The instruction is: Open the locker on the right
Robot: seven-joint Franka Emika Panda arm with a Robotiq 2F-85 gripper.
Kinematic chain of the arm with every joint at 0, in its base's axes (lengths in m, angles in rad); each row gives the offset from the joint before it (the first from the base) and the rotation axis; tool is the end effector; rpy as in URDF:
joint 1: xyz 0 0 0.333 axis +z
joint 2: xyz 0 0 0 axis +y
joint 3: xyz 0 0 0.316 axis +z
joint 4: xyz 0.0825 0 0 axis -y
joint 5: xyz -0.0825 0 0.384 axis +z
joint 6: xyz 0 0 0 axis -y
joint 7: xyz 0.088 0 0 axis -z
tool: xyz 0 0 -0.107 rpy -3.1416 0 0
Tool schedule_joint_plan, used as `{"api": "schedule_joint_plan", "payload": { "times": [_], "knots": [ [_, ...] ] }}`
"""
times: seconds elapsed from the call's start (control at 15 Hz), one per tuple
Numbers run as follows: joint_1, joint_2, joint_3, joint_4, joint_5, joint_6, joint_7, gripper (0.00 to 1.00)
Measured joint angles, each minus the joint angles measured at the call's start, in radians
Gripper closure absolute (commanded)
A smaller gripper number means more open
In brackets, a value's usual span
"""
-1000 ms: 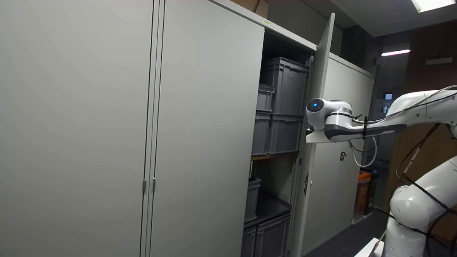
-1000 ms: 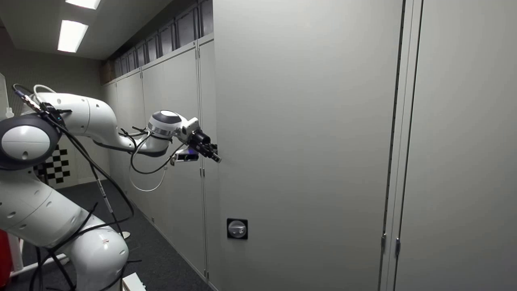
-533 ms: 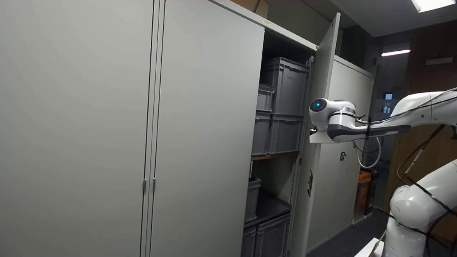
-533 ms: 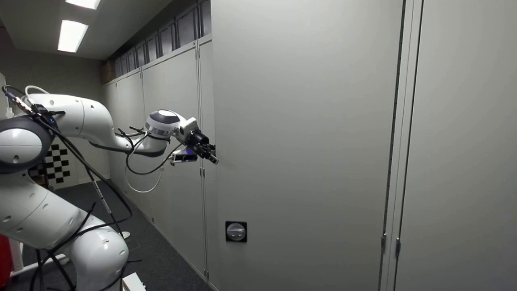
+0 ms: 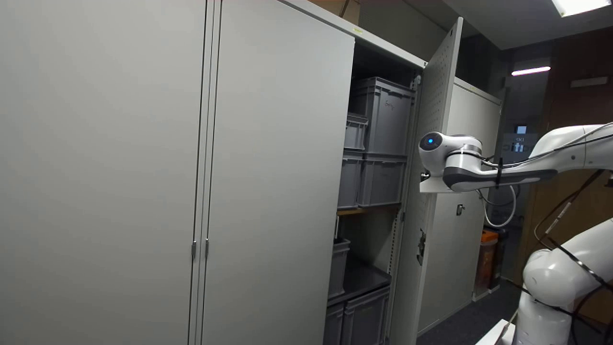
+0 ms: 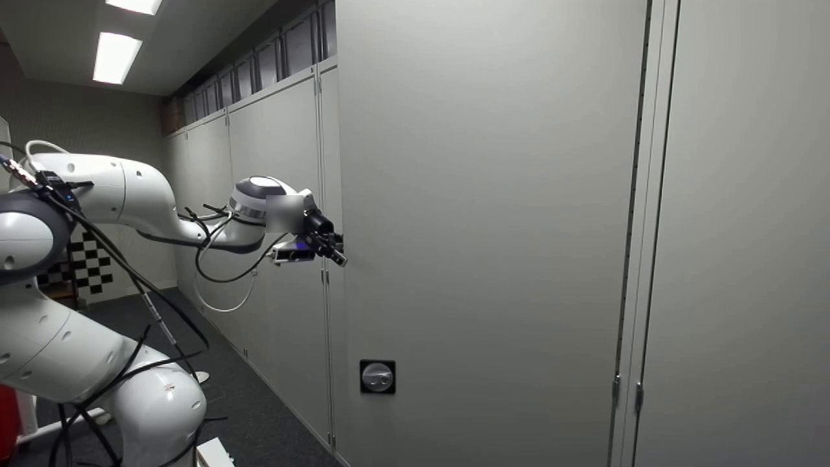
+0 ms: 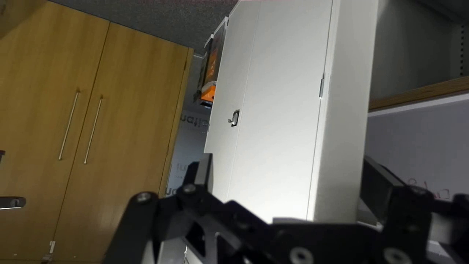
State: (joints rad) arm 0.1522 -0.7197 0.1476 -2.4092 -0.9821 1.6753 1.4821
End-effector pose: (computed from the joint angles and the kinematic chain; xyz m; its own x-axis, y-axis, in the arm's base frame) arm 0.3405 0.0348 0.6009 0.3048 -0.3981 0.8652 -0.9155 -0.3729 0.1510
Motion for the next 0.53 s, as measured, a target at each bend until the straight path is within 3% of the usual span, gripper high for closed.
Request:
{"api": "schedule_joint_plan", "payload": {
  "times": [0.53],
  "knots": [
    [-0.012,-0.033,-0.017,-0.029,0.000,-0.062,0.000,0.00]
  ]
}}
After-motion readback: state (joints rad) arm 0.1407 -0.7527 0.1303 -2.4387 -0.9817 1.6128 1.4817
